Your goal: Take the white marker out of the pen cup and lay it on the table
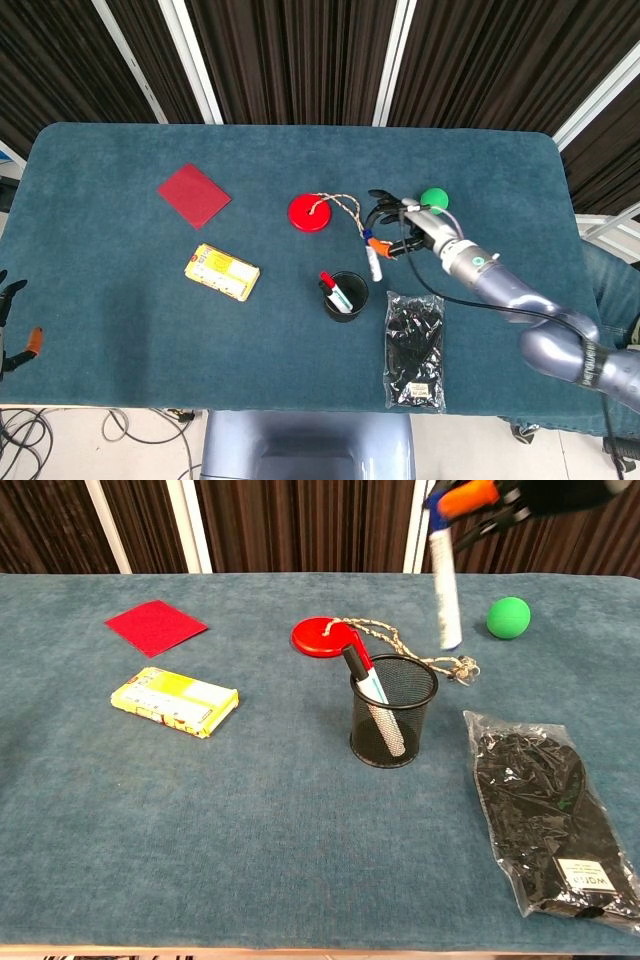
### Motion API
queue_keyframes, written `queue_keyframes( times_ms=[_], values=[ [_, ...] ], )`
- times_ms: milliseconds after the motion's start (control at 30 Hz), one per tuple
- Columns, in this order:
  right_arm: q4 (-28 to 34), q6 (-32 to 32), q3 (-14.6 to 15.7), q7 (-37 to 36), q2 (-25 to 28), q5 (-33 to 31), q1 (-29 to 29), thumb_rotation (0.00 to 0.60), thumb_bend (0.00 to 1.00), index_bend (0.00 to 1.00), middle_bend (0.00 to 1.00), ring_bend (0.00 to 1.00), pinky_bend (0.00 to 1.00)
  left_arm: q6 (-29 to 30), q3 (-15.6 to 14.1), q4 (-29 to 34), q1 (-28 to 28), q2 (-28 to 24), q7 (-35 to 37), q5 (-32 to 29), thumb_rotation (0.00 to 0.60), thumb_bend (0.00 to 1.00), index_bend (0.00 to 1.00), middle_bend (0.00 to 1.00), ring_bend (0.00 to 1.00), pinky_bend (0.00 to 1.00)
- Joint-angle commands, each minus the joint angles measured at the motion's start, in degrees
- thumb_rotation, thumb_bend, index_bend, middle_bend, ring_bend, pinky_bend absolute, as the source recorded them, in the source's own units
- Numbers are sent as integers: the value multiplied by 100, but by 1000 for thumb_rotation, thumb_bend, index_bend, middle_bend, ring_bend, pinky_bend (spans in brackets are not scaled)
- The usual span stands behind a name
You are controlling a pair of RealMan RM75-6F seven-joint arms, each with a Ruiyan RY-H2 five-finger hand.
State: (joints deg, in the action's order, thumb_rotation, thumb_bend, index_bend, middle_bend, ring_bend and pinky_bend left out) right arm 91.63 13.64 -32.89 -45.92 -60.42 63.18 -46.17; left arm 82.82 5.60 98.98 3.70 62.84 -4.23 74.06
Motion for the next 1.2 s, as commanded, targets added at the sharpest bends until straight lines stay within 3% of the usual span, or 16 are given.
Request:
queue_keyframes(
  times_ms=[33,333,600,867,1200],
  values=[
    [187,-114,-186,-118,268,106,225,600,493,543,0,0,175,-2,-2,1,-2,0,1,-4,600,388,140,0,0,36],
    [462,-187,-615,-407,654,477,860,600,491,543,0,0,175,-19,1,23,-4,-3,4,-40,600,389,140,0,0,36],
    [322,-620,-597,-516,647,863,1081,600,491,543,0,0,175,-23,0,36,-3,-5,-11,-48,600,388,140,0,0,36],
    [-372,-1233,-347,-176,15,785,896,600,491,543,0,0,175,-40,9,47,0,-17,-2,-79,600,388,140,0,0,36],
    [-1101,-844,-322,206,-562,530,951,600,491,543,0,0,175,-63,30,56,9,-36,34,-119,600,388,140,0,0,36]
  ],
)
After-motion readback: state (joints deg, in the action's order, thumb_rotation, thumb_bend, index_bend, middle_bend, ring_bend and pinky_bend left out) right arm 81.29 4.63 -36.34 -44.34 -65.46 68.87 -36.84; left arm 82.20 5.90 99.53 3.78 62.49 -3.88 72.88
